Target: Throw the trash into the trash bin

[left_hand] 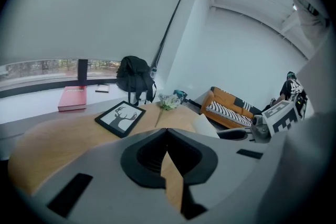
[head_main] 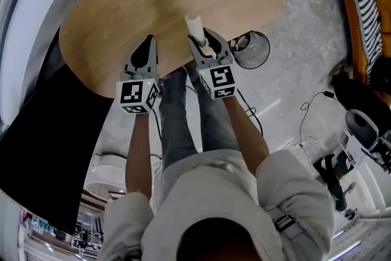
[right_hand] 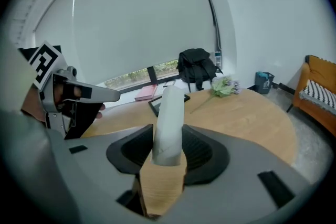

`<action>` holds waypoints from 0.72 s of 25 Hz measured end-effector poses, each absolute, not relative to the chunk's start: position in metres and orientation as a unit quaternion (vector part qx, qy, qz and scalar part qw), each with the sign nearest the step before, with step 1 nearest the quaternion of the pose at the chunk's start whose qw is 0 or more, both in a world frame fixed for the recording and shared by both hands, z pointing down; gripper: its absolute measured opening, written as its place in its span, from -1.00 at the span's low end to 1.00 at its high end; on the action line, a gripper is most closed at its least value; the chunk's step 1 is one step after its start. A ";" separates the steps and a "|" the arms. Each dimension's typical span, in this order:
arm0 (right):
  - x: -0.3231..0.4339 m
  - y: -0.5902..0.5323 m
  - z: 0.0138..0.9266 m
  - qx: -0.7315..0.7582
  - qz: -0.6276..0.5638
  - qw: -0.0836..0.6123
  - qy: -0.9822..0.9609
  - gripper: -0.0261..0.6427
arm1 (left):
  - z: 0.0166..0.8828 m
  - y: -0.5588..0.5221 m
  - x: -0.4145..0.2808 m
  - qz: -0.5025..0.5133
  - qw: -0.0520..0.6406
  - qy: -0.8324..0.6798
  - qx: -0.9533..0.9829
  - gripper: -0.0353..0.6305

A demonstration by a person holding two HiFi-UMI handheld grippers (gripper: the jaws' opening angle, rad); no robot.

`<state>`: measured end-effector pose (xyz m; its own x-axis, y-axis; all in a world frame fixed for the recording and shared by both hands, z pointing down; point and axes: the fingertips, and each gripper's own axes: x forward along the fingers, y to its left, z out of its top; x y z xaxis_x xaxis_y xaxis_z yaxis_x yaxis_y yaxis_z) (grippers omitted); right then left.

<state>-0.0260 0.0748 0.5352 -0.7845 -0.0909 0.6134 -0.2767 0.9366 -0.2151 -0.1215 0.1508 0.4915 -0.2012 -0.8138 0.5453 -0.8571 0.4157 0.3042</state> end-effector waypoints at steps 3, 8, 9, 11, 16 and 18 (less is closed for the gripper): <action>0.010 0.044 0.542 0.148 0.154 0.317 -0.924 -0.36 | 0.493 0.123 -0.102 0.041 0.326 -0.754 0.569 -0.84; 0.096 -0.008 0.558 0.243 0.176 0.341 -0.891 -0.36 | 0.490 0.068 -0.063 0.058 0.324 -0.710 0.622 -0.84; 0.114 -0.016 0.561 0.260 0.180 0.345 -0.884 -0.36 | 0.490 0.058 -0.054 0.061 0.323 -0.702 0.632 -0.84; 0.151 -0.030 0.569 0.294 0.188 0.351 -0.869 -0.36 | 0.491 0.040 -0.036 0.069 0.319 -0.685 0.652 -0.84; 0.231 -0.045 0.595 0.373 0.220 0.361 -0.826 -0.36 | 0.497 0.002 0.007 0.088 0.313 -0.636 0.700 -0.84; 0.259 -0.044 0.607 0.400 0.236 0.368 -0.806 -0.36 | 0.498 -0.009 0.023 0.095 0.311 -0.617 0.717 -0.84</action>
